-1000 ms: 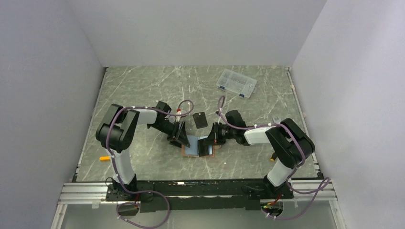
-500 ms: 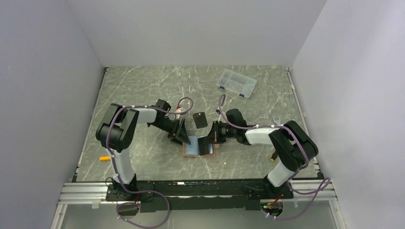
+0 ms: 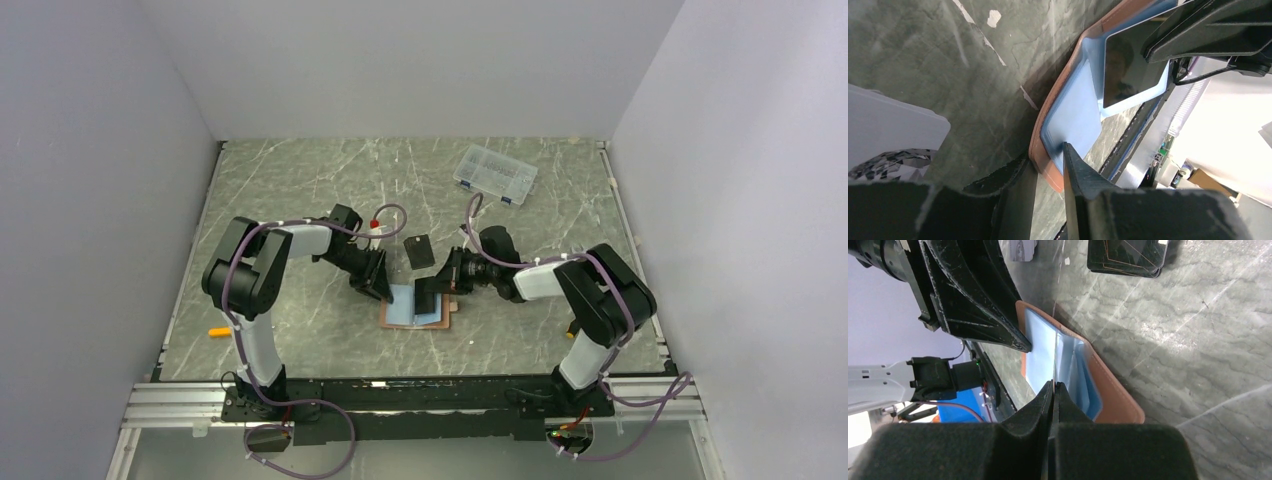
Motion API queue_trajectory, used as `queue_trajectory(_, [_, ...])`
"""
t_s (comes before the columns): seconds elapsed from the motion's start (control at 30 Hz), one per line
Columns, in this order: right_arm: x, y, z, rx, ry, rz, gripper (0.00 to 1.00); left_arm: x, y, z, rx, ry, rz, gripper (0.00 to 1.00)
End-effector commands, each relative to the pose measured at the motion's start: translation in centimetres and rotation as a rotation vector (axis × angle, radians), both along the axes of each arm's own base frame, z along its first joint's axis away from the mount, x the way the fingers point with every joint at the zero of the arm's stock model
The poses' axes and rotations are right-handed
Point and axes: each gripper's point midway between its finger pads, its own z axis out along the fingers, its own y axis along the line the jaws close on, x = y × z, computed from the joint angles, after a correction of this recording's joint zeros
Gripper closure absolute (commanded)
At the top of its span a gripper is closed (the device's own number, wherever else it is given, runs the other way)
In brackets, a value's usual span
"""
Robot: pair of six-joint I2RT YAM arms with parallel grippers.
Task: Put the credit cards into the card holder
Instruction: Insert the credit card into the card holder.
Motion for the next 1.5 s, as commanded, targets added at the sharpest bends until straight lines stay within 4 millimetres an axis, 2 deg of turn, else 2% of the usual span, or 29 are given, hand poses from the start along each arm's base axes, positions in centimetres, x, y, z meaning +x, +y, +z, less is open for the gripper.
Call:
queue_trajectory(0.0, [1.0,1.0,1.3,0.091,-0.029,-0.011,1.0,-0.1,0.0,0.4,0.024,-0.05,-0.017,0.71])
queue_trajectory(0.3, [1.3,1.0,0.5,0.092,-0.013,-0.062,1.0,-0.8,-0.5,0.4,0.012,-0.034,-0.021,0.71])
queue_trajectory(0.53, [0.7,0.2,-0.8,-0.007,-0.025,-0.119,1.0,-1.0,-0.4,0.8,0.012,-0.028,0.002,0.71])
queue_trajectory(1.03, [0.0,0.3,-1.2,-0.052,-0.019,-0.141,1.0,-1.6,-0.4,0.2,0.018,0.02,0.046,0.73])
queue_trajectory(1.47, [-0.3,-0.1,-0.8,-0.05,-0.035,-0.156,1.0,-1.5,-0.2,0.3,0.009,0.026,0.067,0.75])
